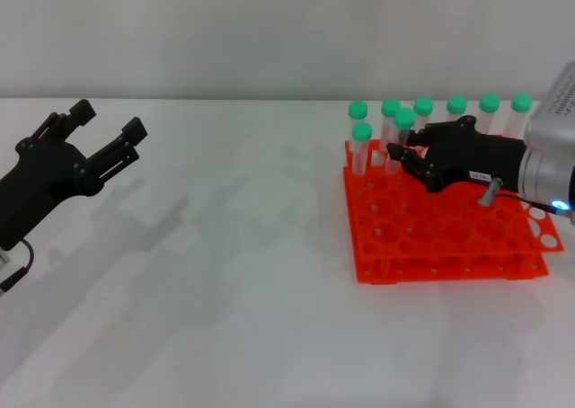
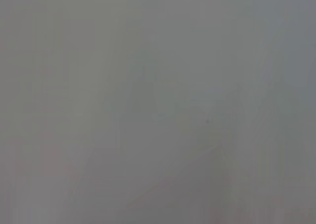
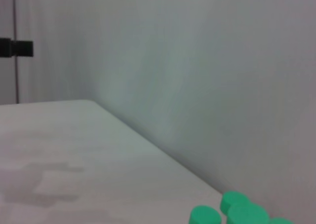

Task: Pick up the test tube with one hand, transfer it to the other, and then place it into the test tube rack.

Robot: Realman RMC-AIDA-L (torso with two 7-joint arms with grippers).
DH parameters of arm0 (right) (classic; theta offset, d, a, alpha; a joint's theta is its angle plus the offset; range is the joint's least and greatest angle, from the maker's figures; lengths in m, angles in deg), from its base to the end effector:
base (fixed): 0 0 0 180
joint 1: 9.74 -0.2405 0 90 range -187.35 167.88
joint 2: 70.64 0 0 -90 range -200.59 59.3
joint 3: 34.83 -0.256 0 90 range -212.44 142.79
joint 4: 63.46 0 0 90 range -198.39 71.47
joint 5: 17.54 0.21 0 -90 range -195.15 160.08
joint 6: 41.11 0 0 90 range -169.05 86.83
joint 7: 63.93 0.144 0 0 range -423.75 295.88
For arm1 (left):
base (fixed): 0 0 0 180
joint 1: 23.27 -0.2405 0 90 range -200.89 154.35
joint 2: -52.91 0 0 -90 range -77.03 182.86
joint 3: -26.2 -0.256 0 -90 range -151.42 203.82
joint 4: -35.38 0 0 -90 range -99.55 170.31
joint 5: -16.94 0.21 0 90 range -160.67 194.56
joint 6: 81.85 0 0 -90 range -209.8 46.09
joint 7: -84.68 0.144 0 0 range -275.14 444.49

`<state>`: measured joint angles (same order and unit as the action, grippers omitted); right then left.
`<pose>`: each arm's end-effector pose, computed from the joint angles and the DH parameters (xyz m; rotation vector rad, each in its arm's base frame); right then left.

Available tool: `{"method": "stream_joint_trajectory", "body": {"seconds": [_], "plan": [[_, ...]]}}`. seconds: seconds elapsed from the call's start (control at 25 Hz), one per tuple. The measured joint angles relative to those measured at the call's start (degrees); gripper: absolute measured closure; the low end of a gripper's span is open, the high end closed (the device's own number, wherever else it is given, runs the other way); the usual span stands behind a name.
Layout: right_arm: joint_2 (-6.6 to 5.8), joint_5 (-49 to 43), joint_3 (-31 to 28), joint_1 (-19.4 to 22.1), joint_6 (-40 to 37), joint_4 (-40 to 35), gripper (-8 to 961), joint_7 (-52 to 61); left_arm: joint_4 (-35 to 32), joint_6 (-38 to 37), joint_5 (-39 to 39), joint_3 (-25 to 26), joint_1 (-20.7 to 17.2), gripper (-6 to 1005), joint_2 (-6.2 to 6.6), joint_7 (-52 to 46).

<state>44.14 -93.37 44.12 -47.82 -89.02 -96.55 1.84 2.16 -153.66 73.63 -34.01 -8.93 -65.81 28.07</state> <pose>0.2079 0.4241 -0.0278 -2.4530 0.2719 0.4726 -0.3068 0.3185 0.0360 -1.9570 -0.5883 -1.0060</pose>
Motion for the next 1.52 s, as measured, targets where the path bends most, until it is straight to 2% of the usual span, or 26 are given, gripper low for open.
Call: {"method": "stream_joint_trajectory", "body": {"seconds": [0.24,0.48,0.6,0.72,0.92,1.0,1.2,1.36,1.52], "plan": [[0.46,0.56,-1.09,1.03,0.44,-0.4,697,-0.07,0.0,0.0,0.01,0.0,0.46,118,0.11,0.09],[0.59,0.63,-0.69,0.72,0.48,-0.19,465,-0.08,0.0,0.0,0.01,0.0,0.47,118,0.16,0.09],[0.59,1.02,-1.03,1.33,-0.55,-0.87,402,0.18,0.0,0.0,0.01,0.15,0.24,118,0.16,0.21],[0.54,1.56,-2.57,3.79,-3.13,-2.73,338,0.24,0.0,0.0,0.01,1.5,0.14,118,0.17,0.35],[0.46,3.56,-9.05,11.23,-9.47,-7.0,233,-1.69,0.02,0.0,0.01,5.76,0.36,118,0.03,1.11],[0.47,5.35,-12.52,13.47,-12.6,-6.97,68,-4.28,0.43,-0.02,-0.42,7.38,0.42,118,-0.11,2.9],[0.38,15.72,-20.89,18.26,-20.86,-0.49,69,-15.82,3.57,-0.64,-4.92,9.2,0.59,118,-0.29,9.63],[0.24,24.31,-26.16,19.26,-27.59,9.28,68,-26.26,6.69,-1.52,-10.59,9.27,1.09,118,-0.35,14.54],[0.25,30.03,-30.23,19.33,-31.57,16.92,68,-33.88,11.38,-2.08,-17.59,9.3,3.24,118,-0.38,17.65]]}}
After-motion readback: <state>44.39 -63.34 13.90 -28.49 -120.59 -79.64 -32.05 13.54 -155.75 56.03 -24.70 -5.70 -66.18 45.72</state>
